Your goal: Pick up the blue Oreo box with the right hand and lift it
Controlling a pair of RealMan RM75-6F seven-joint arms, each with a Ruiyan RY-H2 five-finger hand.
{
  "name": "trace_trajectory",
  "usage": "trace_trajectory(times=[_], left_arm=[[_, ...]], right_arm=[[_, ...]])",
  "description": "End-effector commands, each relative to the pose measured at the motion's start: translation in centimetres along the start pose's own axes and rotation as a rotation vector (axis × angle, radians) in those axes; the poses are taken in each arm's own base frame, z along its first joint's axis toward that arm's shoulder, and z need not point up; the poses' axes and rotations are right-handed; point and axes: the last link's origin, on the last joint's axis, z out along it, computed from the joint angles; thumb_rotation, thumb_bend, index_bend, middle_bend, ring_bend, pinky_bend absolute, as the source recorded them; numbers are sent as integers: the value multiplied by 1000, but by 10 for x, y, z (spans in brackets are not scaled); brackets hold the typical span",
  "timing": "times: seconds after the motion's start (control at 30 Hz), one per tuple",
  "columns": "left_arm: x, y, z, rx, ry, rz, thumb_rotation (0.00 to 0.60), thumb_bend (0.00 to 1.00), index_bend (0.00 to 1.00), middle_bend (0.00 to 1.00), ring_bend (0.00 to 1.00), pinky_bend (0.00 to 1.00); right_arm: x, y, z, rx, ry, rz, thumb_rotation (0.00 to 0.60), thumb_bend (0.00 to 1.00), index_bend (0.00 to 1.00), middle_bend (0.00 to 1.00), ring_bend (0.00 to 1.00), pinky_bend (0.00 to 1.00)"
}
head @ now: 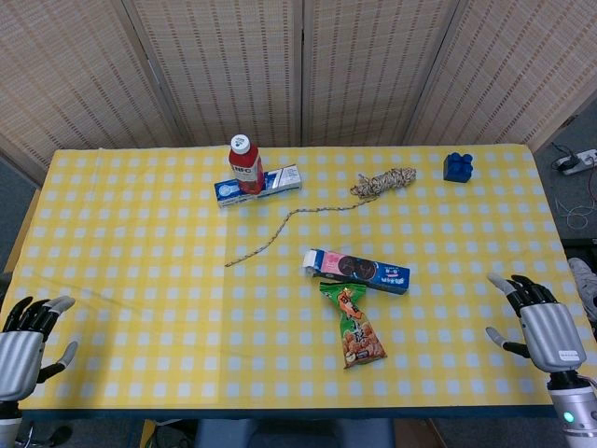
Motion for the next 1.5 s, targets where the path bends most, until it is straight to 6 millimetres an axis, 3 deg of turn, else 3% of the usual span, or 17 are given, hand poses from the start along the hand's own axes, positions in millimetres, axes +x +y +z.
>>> trace_trajectory(times=[0.03, 0.33, 0.67, 1.0, 1.4, 1.5], left_arm=[[0, 1, 0, -2, 1, -2, 600, 331, 259, 227, 176, 81], [0, 0, -2, 0, 3, -5, 600, 331, 259, 227, 176, 81], [-2, -4, -5, 14, 0, -8, 600, 331, 259, 227, 176, 81], [-3, -8, -7, 26, -5, -6, 600, 331, 259, 227, 176, 81], [-4, -12, -8, 35, -10, -5, 600, 331, 259, 227, 176, 81], [-5, -12, -8, 37, -11, -4, 600, 331, 259, 227, 176, 81]], right_arm=[[-5, -11, 15, 33, -28, -10, 600, 152, 183, 284, 175, 261], [-16, -52, 68, 125, -72, 19, 600, 151, 183, 266, 175, 261], [-46, -93, 113, 176, -160, 5, 600, 140, 119, 226, 175, 261], [-80, -110, 149, 141, -266, -17, 600, 139, 117, 207, 174, 261], [-103, -118, 174, 103, -327, -63, 600, 139, 121, 207, 174, 261], [-106, -118, 178, 92, -335, -68, 600, 139, 171, 208, 174, 261]])
